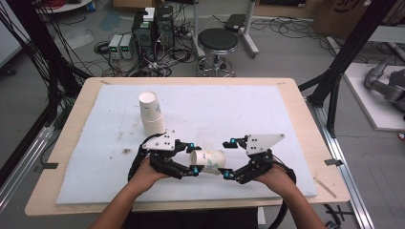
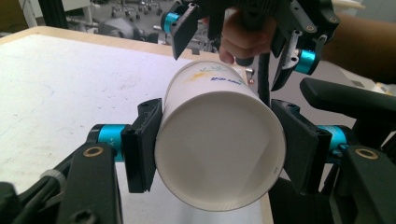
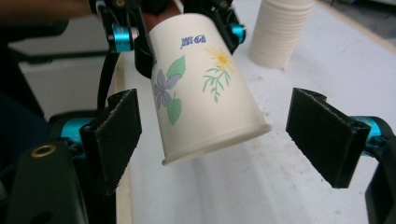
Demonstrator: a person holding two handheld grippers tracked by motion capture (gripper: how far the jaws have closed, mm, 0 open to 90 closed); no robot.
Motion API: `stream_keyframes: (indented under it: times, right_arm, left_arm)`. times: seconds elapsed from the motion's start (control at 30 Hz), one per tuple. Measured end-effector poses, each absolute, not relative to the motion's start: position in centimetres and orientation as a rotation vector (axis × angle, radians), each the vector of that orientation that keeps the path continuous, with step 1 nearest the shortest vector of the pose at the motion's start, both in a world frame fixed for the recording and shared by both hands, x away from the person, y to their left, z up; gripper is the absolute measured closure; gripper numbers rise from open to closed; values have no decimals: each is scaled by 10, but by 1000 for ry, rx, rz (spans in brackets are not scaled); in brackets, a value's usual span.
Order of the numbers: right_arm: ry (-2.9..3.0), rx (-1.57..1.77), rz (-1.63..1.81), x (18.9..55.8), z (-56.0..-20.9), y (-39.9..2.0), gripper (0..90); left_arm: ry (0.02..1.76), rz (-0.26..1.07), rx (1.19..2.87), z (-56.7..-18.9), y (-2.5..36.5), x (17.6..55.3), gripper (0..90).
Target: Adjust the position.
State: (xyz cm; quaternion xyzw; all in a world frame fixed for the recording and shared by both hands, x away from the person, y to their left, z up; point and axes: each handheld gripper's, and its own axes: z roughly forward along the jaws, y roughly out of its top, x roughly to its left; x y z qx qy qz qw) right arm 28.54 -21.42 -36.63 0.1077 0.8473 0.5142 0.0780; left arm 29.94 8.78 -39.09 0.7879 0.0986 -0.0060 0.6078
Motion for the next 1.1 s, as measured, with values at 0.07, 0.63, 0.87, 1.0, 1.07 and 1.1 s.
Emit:
stream_keyframes:
  times: [0.07,0.63,0.87,1.0,1.07,1.1]
  right_arm:
    - [2521,337,1559,284,-370,-216,187]
    - [2402,440,1814,281,-396,-234,190]
    - [2428,420,1847,283,-400,-232,190]
    - [2436,417,1875,285,-401,-230,190]
    - [2450,410,1881,285,-401,-228,190]
    - [2458,402,1879,285,-402,-227,190]
  left_arm:
    - [234,-15,1805,-394,90,298,371]
    - [234,-19,1670,-395,101,297,372]
    - [214,-18,1669,-394,98,295,372]
    - [191,-18,1675,-393,95,293,372]
    - [182,-23,1670,-392,94,293,372]
    - [179,-28,1667,-392,94,292,372]
